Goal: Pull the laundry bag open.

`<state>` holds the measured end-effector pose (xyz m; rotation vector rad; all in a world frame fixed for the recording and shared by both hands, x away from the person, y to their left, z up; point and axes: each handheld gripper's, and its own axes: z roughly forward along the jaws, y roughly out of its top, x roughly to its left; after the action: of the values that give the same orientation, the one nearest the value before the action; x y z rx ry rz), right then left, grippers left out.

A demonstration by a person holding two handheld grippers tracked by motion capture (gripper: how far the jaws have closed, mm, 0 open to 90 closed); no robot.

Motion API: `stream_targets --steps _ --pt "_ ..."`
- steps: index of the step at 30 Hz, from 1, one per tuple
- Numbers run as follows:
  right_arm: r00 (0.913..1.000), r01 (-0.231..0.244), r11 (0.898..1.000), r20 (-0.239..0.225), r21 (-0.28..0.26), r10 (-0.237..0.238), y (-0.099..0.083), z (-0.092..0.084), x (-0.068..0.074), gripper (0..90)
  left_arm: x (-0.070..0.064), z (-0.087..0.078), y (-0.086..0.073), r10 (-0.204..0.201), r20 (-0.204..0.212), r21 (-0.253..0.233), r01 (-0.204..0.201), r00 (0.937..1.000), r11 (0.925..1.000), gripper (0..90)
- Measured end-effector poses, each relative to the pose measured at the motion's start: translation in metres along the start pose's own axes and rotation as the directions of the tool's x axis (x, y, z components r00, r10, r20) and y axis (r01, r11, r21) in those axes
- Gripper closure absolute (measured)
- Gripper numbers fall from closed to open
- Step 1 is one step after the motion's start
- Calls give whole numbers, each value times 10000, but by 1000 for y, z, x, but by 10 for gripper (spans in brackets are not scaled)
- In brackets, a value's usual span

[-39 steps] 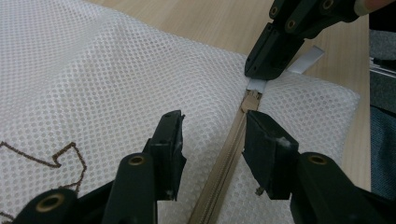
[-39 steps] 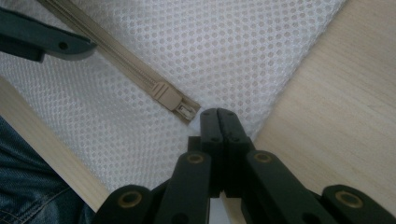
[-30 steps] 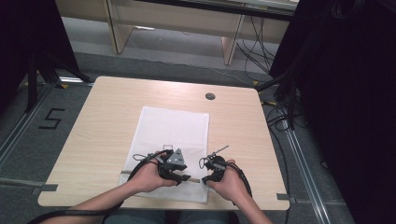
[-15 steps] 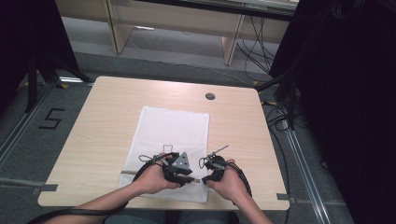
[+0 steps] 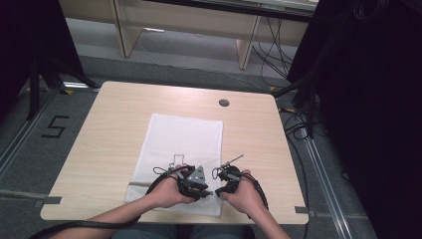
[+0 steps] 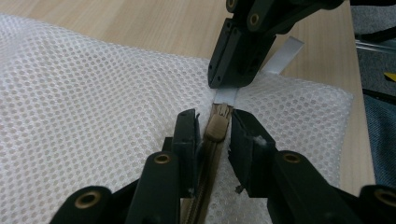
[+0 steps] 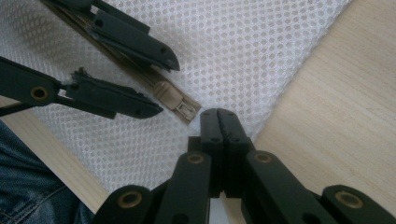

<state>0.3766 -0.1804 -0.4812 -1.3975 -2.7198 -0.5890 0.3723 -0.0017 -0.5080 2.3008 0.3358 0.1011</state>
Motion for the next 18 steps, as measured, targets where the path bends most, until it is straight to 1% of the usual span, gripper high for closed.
stream_targets --steps 1,2,3,5,6,7,8,10,11,12,13,14,18 --pt "10000 -5 10000 -11 -5 5 0 0 0 900 0 0 0 0 0 0 0 10000 10000 713" --pt "10000 -28 10000 -16 -16 27 0 0 0 900 1 1 1 149 1 138 -149 9999 9998 713" --pt "10000 -8 10000 -27 -23 8 0 0 0 900 0 2 2 218 24 124 -218 9998 9997 715" --pt "10000 -19 10000 -19 -27 19 0 0 0 900 0 3 2 231 -5 85 -231 9997 9997 723" --pt "10000 -18 10000 -23 -9 18 0 0 0 900 -1 4 3 458 -30 162 -457 9989 9988 729" --pt "10000 -12 10000 -23 -1 12 0 0 0 900 -2 4 4 516 -33 164 -515 9987 9985 733" --pt "10000 -14 10000 -26 5 14 0 0 0 900 -3 4 5 711 -83 247 -709 9974 9972 739" --pt "10000 -7 10000 -43 15 7 0 0 -1 900 -3 4 5 718 -82 224 -716 9974 9972 754" --pt "10000 -9 10000 -57 17 9 0 0 -1 900 -4 4 5 810 -117 178 -808 9966 9966 765" --pt "10000 -18 10000 -47 25 18 0 0 -1 900 -4 4 5 810 -117 178 -808 9966 9966 765" --pt "10000 -18 10000 -47 25 18 0 0 -1 900 -3 4 6 1003 -136 155 -1001 9949 9949 765" --pt "10000 -15 10000 -57 15 15 0 0 -1 900 -4 4 6 732 -158 105 -730 9972 9973 765" --pt "10000 2 10000 -77 -8 -2 0 0 -1 900 -5 4 6 788 -197 68 -787 9967 9969 763"
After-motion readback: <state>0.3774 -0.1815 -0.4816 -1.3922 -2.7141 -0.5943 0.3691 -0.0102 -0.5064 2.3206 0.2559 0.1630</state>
